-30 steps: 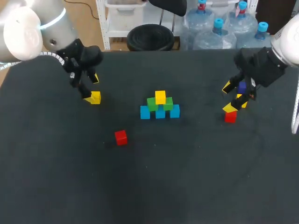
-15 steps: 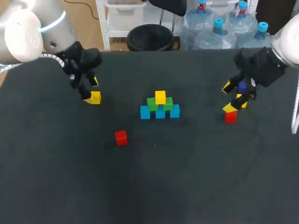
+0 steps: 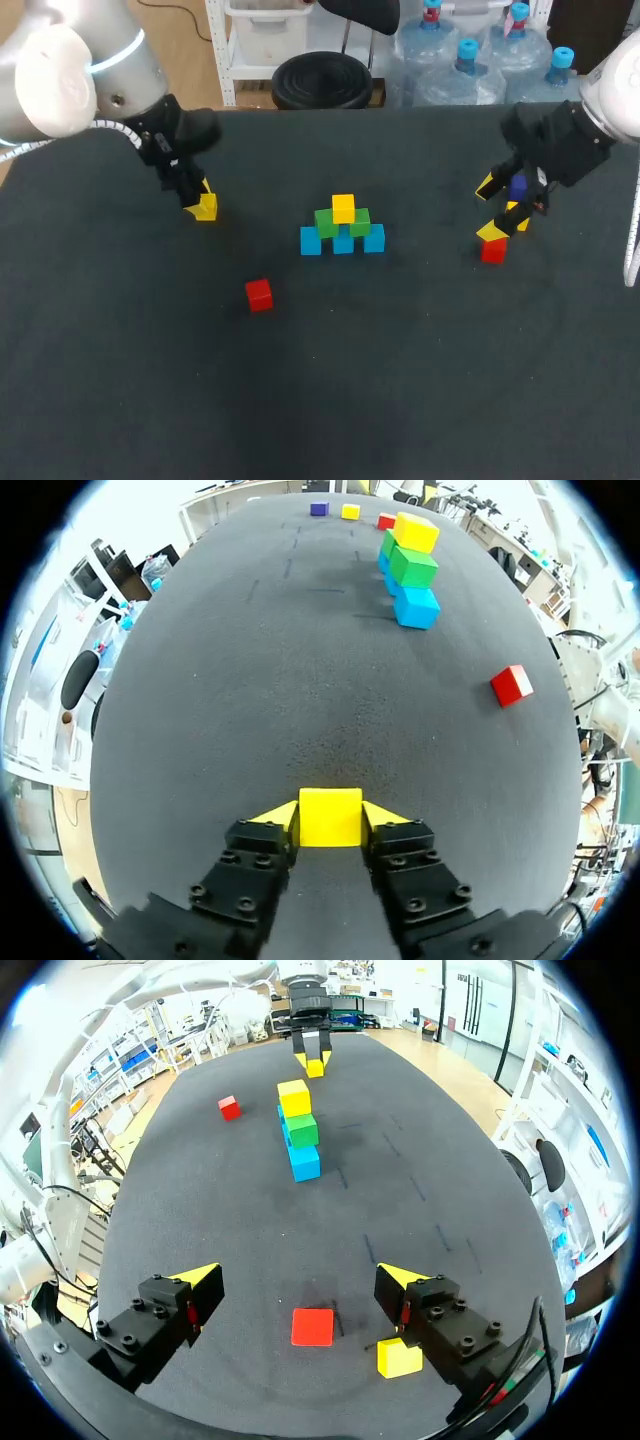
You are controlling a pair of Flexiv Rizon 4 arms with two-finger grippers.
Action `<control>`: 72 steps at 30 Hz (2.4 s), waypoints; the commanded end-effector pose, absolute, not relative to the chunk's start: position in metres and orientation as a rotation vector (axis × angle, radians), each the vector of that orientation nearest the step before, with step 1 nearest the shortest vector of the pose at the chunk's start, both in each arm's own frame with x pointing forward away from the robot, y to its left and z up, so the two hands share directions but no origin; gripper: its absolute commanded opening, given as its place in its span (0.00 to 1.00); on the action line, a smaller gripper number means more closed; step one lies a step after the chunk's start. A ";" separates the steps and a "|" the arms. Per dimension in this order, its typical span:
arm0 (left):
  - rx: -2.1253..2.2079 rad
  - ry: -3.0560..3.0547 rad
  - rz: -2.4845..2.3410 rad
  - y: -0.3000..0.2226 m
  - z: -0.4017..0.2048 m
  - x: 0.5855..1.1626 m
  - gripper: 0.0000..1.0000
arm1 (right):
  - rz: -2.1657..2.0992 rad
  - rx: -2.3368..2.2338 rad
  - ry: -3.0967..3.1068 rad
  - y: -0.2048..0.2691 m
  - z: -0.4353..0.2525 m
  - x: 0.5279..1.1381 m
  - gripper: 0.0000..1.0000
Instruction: Place the blue cubes, place green cubes on the blue cubes, place the yellow cubes on the green cubes, then place the red cubes on the yellow cubes, and place purple cube on the red cubes.
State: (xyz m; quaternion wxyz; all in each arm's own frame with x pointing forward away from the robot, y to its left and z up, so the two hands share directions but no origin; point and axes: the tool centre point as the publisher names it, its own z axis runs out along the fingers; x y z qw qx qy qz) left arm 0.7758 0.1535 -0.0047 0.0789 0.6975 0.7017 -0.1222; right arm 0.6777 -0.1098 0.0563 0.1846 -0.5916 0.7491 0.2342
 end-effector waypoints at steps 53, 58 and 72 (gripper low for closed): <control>2.006 2.121 -0.227 0.036 0.084 0.735 0.00 | 0.662 -1.668 2.109 -0.110 0.056 0.678 1.00; 1.960 2.126 -0.259 0.028 0.084 0.735 0.00 | 0.662 -1.668 2.109 -0.110 0.056 0.678 1.00; 1.916 2.138 -0.289 0.012 0.087 0.728 0.00 | 0.662 -1.668 2.109 -0.110 0.056 0.678 1.00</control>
